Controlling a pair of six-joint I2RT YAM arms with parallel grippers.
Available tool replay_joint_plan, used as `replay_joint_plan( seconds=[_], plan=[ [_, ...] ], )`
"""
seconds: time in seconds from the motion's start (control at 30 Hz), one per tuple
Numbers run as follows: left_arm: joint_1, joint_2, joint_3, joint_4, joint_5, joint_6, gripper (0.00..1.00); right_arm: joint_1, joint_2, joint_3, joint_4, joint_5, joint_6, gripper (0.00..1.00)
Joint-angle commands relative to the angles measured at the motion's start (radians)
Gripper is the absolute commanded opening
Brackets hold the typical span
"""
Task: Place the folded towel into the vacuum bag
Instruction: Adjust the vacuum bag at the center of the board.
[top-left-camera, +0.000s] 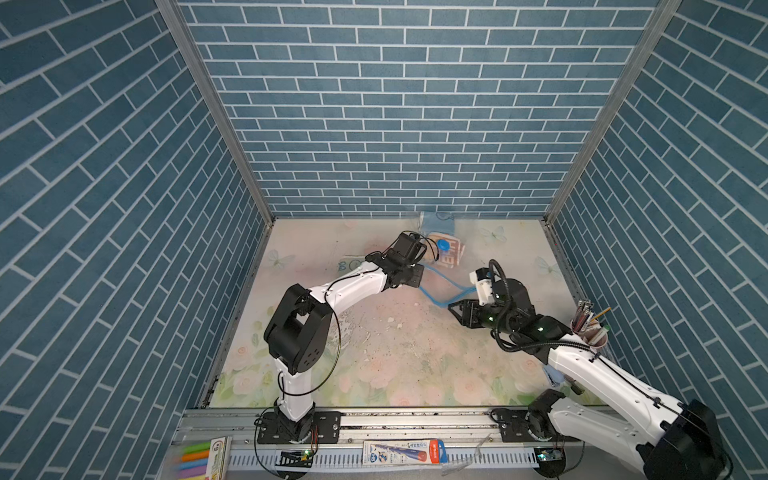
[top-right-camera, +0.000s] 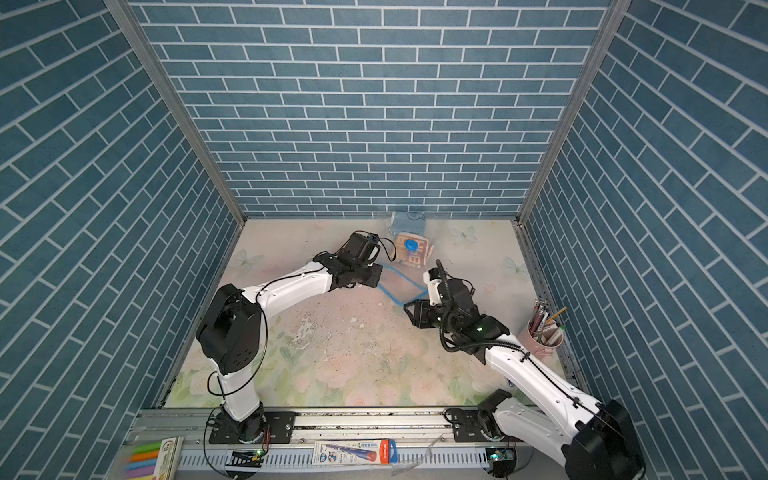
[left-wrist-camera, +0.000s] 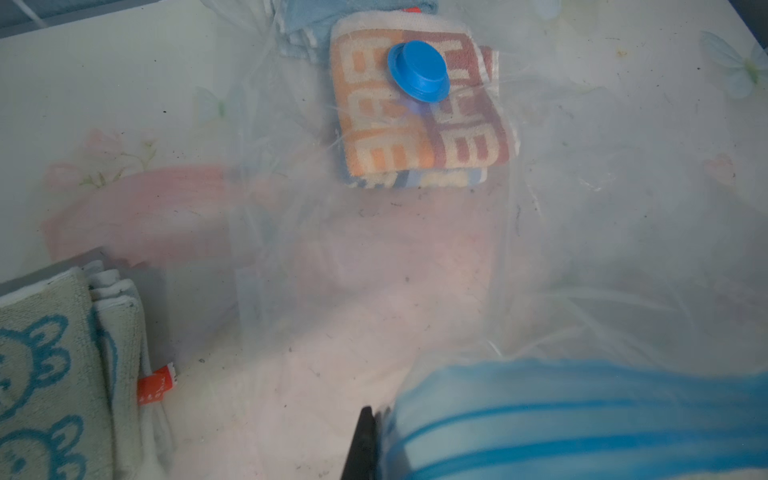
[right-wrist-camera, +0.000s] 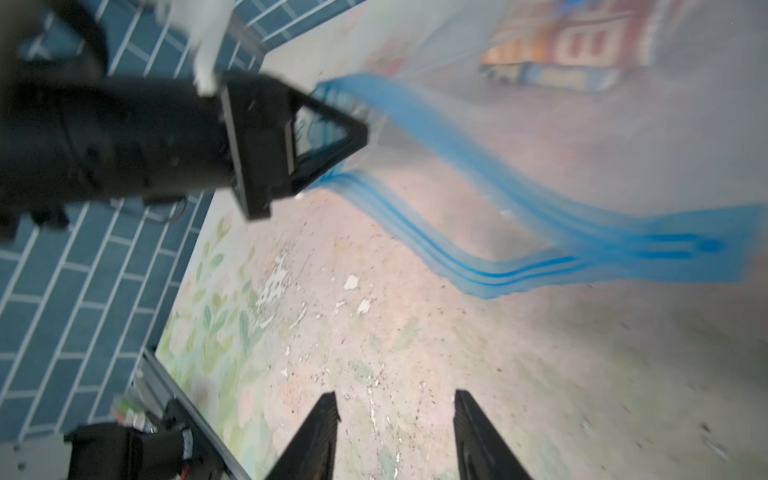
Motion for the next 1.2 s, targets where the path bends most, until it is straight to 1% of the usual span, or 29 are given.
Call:
replay_joint_plan(
  seconds=[0.0, 0.1, 0.2, 0.37, 0.53, 0.7, 0.9, 1.0, 1.17],
  plan=[
    [0.051, 0.039, 0.064, -0.048, 0.110, 0.018, 0.00, 0.091, 0.056, -0.036, 0.197, 0.062, -0.192, 0.48],
    [0.090, 0.063, 0.095, -0.058, 0.150, -0.012, 0.00, 0.141, 0.148, -0.042, 0.323, 0.122, -0.257, 0.50],
    [0.117, 0.080, 0.127, -0.058, 0.172, -0.025, 0.00, 0.167, 0.277, -0.002, 0.413, 0.159, -0.275, 0.53],
    [0.131, 0.116, 0.193, -0.094, 0.180, -0.006, 0.00, 0.231, 0.503, 0.119, 0.533, 0.173, -0.318, 0.57],
    [0.178, 0.150, 0.263, -0.127, 0.210, -0.009, 0.00, 0.265, 0.651, 0.188, 0.673, 0.176, -0.374, 0.59],
    [0.201, 0.189, 0.325, -0.149, 0.233, -0.004, 0.00, 0.267, 0.782, 0.290, 0.735, 0.175, -0.377, 0.59],
    [0.214, 0.244, 0.436, -0.202, 0.291, -0.008, 0.00, 0.268, 0.949, 0.419, 0.814, 0.214, -0.348, 0.59],
    [0.215, 0.258, 0.461, -0.211, 0.307, -0.014, 0.00, 0.268, 1.014, 0.458, 0.862, 0.249, -0.339, 0.59],
    [0.216, 0.275, 0.485, -0.224, 0.317, -0.022, 0.00, 0.268, 1.105, 0.524, 0.911, 0.352, -0.283, 0.59]
  ],
)
